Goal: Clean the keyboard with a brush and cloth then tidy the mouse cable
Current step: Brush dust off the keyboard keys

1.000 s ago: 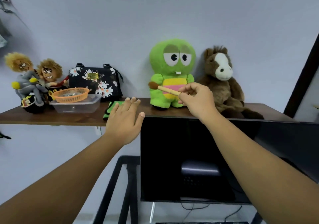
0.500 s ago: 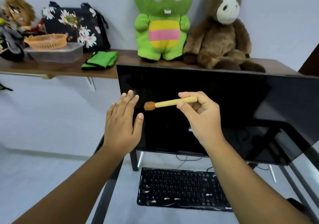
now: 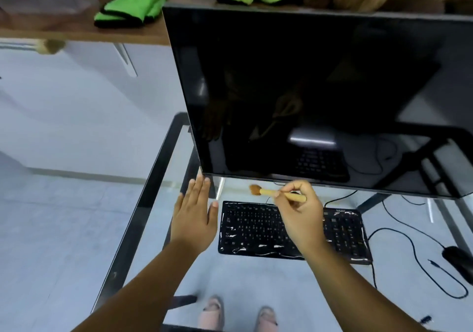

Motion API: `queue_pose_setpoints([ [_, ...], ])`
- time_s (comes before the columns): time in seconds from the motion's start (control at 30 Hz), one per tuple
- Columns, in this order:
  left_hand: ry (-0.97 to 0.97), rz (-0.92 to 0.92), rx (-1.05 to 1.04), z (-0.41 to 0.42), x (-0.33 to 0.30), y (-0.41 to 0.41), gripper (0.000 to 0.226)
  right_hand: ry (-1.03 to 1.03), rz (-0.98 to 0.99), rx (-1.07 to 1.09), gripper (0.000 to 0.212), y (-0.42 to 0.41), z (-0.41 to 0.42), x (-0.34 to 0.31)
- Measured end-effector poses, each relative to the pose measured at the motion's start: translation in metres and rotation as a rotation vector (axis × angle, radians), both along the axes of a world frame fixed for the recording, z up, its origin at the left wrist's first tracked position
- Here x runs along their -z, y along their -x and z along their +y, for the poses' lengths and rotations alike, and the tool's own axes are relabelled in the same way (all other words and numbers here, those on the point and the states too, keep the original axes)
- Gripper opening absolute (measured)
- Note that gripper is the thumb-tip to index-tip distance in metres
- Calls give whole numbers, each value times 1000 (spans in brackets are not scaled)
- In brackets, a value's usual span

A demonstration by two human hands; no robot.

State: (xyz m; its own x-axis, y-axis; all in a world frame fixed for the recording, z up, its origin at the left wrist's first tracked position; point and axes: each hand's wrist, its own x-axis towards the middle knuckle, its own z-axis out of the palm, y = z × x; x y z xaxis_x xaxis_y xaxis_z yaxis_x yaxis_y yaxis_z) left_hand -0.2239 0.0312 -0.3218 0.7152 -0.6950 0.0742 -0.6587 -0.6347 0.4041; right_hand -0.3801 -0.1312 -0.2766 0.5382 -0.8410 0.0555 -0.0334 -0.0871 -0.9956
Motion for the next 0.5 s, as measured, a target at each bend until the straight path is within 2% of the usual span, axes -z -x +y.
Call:
queue_pose_setpoints([
  [0.1, -138, 99, -10, 10, 27, -5, 76, 5, 107, 41, 23, -3, 10, 31],
  [0.33, -386, 295, 115, 26, 67, -9, 59, -50, 150, -13, 17, -20, 38, 62],
  [0.5, -444, 279, 201, 36, 78, -10, 61, -21, 156, -58, 15, -35, 53, 66],
])
